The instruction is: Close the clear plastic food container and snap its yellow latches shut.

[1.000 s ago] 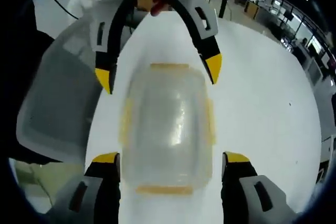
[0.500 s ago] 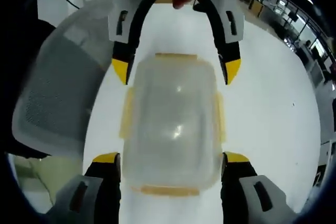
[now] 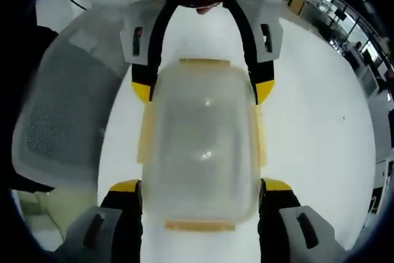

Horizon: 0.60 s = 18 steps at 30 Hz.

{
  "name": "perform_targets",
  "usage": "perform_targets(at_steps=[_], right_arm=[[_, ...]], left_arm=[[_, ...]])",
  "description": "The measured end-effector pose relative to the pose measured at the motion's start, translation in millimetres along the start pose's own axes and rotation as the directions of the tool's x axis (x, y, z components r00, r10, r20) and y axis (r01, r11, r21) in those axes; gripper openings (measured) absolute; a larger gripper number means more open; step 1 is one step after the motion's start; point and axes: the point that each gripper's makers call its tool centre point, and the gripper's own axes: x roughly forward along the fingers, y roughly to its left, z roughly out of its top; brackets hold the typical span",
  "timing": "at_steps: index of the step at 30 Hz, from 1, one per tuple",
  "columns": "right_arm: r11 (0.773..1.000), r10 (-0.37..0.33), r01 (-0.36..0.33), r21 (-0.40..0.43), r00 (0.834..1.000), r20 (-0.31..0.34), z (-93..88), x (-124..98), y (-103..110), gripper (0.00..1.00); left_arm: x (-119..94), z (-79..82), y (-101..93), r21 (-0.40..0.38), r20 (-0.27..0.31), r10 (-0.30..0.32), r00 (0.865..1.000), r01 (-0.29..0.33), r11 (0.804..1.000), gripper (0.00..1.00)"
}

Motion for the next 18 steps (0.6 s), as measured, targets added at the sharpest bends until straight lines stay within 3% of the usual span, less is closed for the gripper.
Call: perform_targets(at_steps=[9, 18], right_arm=[[0.999, -0.027, 0.025, 0.048, 0.999, 0.040, 3.4, 0.4, 4.5, 0.77], [0.998, -0.035, 0.034, 0.055, 0.999, 0.021, 3.2, 2.1, 4.2, 0.77]], left_arm=[[0.6, -1.5, -1.1, 0.032, -0.011, -0.014, 1.000, 0.014, 0.999, 0.82], [-0.3, -1.8, -2.3, 0.035, 0.007, -0.014, 1.000, 0.014, 0.999, 0.82]])
